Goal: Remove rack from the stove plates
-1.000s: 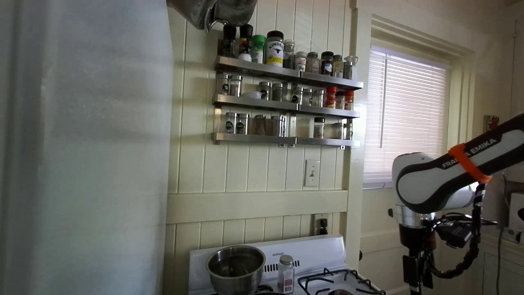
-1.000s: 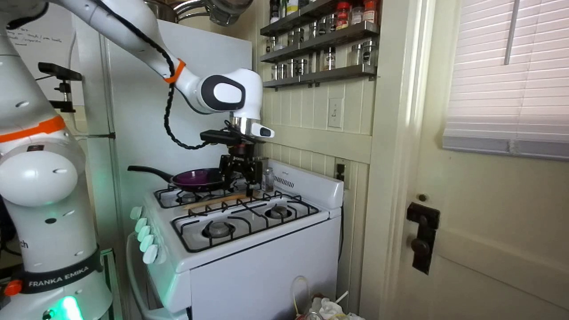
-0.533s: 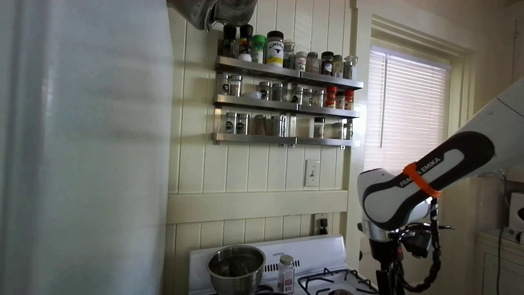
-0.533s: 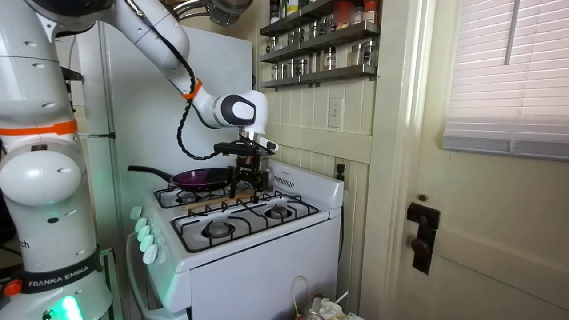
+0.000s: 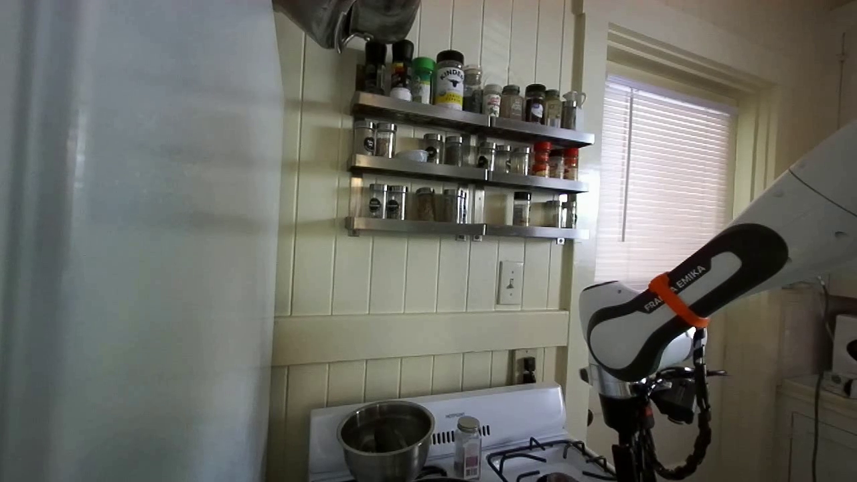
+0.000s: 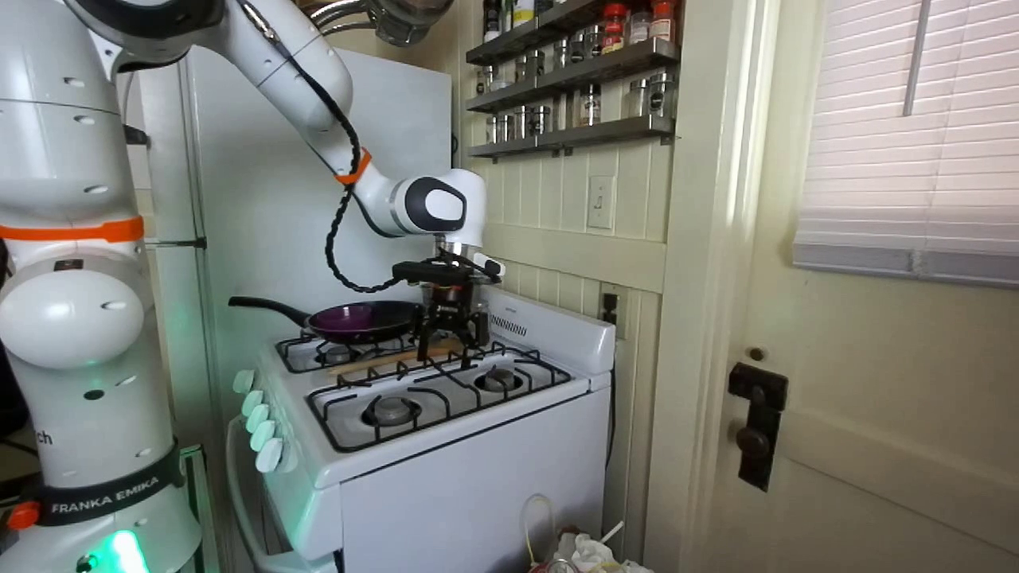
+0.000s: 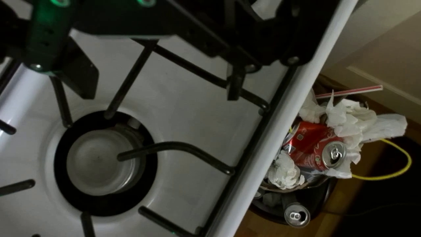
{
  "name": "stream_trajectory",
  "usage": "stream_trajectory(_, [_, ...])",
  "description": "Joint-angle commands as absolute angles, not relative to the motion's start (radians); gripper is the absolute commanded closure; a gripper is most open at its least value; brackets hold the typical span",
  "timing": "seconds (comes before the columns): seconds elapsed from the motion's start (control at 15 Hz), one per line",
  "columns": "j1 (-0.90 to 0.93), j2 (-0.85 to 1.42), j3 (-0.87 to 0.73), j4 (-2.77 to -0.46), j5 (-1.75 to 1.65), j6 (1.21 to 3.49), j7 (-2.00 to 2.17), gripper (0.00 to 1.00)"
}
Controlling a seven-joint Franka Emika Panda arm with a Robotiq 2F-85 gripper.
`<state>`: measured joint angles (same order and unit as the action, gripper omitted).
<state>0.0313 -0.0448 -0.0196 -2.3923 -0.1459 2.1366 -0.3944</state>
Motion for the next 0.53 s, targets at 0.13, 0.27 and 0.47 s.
stream_trajectory(0.13, [0.031, -0.017, -0.011, -2.403, -0.084, 2.251, -0.652, 0.00])
stream_trajectory(0.27, [0.029, 0.000, -0.008, -2.399, -0.041, 2.263, -0.721, 0.00])
stream_trajectory(0.47, [0.035, 0.016, 0.009, -2.410, -0.036, 2.283, -0.702, 0.00])
